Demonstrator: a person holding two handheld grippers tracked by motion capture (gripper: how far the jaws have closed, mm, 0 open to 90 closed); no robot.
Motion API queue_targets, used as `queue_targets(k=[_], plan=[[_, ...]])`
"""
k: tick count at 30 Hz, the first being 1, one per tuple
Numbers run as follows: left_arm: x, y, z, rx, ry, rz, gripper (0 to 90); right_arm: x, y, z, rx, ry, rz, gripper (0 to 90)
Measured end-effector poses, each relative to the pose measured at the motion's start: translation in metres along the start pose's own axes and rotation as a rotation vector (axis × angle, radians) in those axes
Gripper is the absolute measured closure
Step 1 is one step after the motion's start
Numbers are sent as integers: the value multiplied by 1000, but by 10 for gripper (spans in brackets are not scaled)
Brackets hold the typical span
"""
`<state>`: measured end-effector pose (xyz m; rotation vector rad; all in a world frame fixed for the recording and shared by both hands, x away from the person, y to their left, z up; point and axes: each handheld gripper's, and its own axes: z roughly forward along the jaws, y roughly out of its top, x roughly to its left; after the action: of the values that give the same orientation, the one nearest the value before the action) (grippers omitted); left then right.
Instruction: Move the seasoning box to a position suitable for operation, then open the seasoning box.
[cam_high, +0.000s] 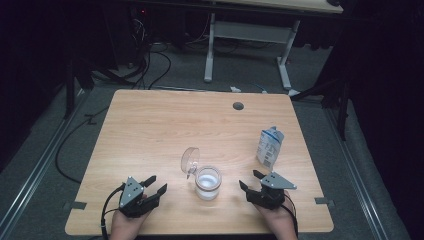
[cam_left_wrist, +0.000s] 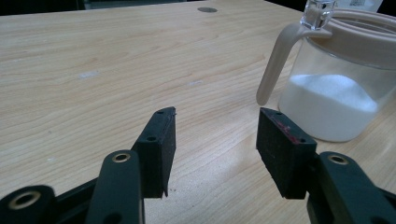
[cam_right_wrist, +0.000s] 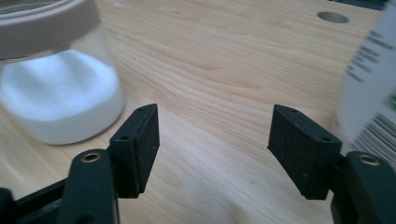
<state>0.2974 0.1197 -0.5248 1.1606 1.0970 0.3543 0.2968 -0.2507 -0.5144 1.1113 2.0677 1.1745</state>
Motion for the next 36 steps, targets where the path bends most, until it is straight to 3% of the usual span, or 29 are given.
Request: queue_targets(k=[7,15,20,22,28,30,36], plan=[[-12,1,10,26,-14,-43,494,23,5,7,-4,46,-26,443],[-30,3,22,46,-19,-45,647,43,13,8,-18,77,-84,572],[-40,13,35,39,-20,-47,776,45,15,8,-23,99,-76,628],[-44,19,42,28,-25,-33,824,45,16,8,-15,109,-72,705],[-57,33,56,-14,-48,-79,867,51,16,6,-6,153,-88,898],[-59,34,57,-16,-54,-90,867,54,16,6,-3,159,-101,900],[-72,35,57,-13,-90,-67,866,63,17,6,8,168,-143,898]])
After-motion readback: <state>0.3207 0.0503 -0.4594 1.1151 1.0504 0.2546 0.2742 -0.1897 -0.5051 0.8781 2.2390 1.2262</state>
